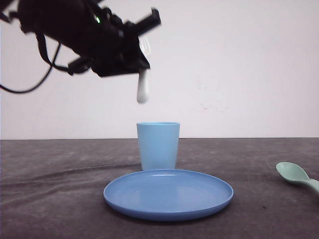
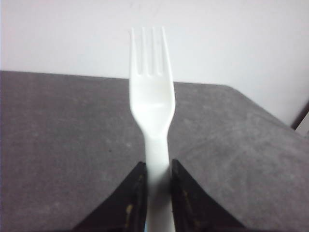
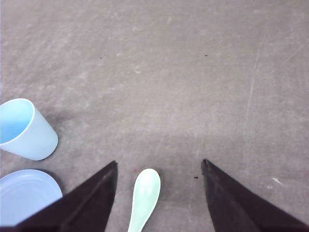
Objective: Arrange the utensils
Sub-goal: 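Lift the fork and lower it handle-first into the light-blue cup, then open the left gripper and raise it away from the cup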
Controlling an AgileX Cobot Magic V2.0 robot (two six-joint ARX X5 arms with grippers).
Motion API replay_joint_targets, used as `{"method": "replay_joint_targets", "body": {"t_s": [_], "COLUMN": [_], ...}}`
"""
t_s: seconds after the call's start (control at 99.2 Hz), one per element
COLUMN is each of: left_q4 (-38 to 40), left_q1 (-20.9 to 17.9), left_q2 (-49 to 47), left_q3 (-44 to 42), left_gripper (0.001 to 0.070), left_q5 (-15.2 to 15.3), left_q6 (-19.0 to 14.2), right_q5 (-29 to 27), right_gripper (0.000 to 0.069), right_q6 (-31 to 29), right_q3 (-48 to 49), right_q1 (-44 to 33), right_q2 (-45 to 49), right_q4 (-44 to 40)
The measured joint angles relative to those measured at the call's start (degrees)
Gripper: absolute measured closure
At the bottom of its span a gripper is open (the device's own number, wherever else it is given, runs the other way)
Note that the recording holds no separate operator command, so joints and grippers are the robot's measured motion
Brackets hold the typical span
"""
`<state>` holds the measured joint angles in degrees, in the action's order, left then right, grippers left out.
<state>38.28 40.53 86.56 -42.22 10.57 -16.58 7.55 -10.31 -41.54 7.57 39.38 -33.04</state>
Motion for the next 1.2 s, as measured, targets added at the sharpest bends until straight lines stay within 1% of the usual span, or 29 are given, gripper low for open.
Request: {"method": "replay_joint_targets", "body": {"t_s": [0.323, 0.575, 0.635, 0.746, 0.817, 0.928, 1.008, 1.2], "left_q4": [3.54, 2.45, 2.71, 3.08, 2.84, 0.33, -2.6, -9.77], "left_q1": [0.59, 0.59, 0.59, 0.59, 0.59, 0.83, 1.29, 1.75], "left_q2": [8.37, 12.04, 12.04, 12.04, 12.04, 11.47, 9.27, -3.13], "left_q3": [-3.1, -3.58, -3.58, -3.58, -3.58, -3.58, -3.58, -3.58], "left_gripper": [0.0664, 0.066, 0.0628, 0.0477, 0.0423, 0.0413, 0.0413, 0.0413], "left_q5": [0.0, 0.0, -0.02, 0.0, -0.02, -0.04, -0.09, -0.17], "left_q6": [0.5, 0.48, 0.48, 0.48, 0.48, 0.48, 0.48, 0.55], "right_q5": [0.0, -0.02, -0.02, -0.02, 0.0, -0.02, 0.02, 0.02], "right_gripper": [0.0347, 0.0347, 0.0347, 0.0347, 0.0347, 0.0347, 0.0347, 0.0347], "right_q6": [0.04, 1.46, 1.57, 1.64, 1.77, 1.97, 1.95, 1.14], "right_q3": [0.0, 0.0, 0.0, 0.0, 0.0, 0.0, 0.0, -0.02], "right_q1": [0.0, 0.0, 0.0, 0.0, 0.0, 0.0, 0.02, 2.99], "right_q2": [0.0, 0.0, 0.0, 0.0, 0.0, 0.0, 0.11, 2.51], "right_q4": [-0.7, -1.64, -2.1, -2.16, -2.23, -3.21, -4.72, -7.87]}}
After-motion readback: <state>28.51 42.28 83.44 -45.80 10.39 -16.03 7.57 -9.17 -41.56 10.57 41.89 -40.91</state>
